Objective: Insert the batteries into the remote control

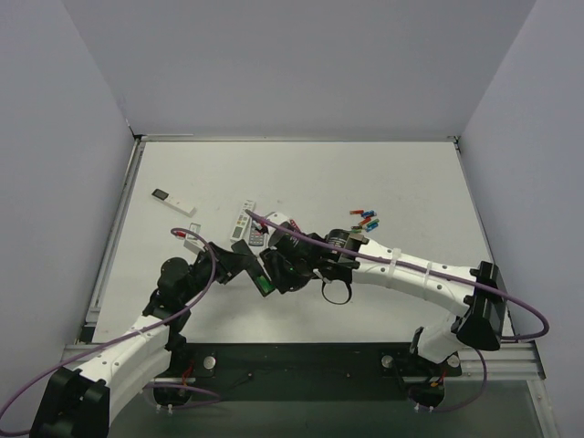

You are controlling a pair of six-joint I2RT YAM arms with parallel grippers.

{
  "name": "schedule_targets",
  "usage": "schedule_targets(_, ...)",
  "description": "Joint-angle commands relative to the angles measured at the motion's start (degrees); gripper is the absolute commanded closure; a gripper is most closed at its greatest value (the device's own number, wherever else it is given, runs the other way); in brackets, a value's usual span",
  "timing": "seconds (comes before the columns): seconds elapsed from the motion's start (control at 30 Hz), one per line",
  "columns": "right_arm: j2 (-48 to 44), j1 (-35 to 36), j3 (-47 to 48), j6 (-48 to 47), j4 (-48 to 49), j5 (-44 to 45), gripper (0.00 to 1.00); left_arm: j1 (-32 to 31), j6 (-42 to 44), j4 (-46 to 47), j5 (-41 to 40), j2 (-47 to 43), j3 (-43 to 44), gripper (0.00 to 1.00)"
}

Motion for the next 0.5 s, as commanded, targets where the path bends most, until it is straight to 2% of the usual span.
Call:
schedule_targets(0.0,3.0,1.2,4.8,-1.2,-3.6,-2.4,0.91,-0.2,-2.5,7.3,1.2,-0.4,0.0,1.00)
schedule_targets(0.47,8.0,2.7,9.6,-1.9,-7.0,-2.4,0.91,-0.5,-5.5,11.4,1.2,-0.5,-0.3,1.00)
